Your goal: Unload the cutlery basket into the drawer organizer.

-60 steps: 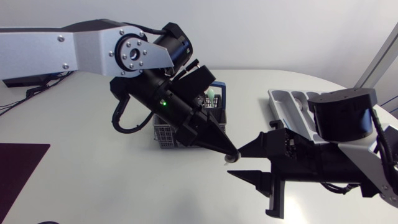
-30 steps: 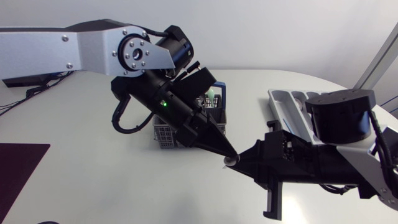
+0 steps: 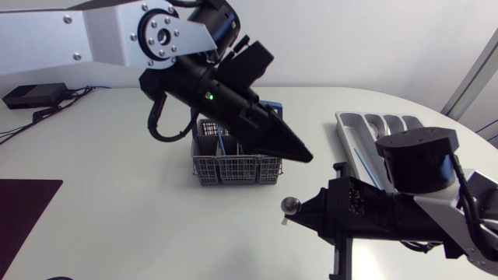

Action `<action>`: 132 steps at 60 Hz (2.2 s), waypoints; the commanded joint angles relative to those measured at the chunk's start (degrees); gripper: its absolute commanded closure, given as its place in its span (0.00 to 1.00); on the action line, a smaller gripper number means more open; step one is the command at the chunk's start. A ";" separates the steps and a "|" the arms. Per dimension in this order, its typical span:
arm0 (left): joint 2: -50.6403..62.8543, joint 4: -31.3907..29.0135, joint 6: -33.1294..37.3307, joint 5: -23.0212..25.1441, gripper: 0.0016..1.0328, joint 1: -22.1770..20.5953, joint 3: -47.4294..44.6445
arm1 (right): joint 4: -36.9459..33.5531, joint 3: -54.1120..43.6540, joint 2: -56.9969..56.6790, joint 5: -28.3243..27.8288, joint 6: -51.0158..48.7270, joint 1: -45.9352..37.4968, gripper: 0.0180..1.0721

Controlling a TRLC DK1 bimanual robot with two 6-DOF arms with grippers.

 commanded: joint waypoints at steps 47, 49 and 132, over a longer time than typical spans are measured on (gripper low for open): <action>-6.94 18.53 -7.83 -43.57 0.22 3.02 -13.95 | 1.88 -5.86 -5.99 29.80 -14.05 -31.08 0.94; -6.86 18.71 -7.92 -44.53 0.22 3.02 -14.39 | 2.75 -6.30 -5.73 29.19 -15.36 -33.71 0.94; -10.20 18.53 -10.12 -53.94 0.22 1.00 -18.78 | 30.44 -5.86 25.21 21.98 -34.00 -69.40 0.30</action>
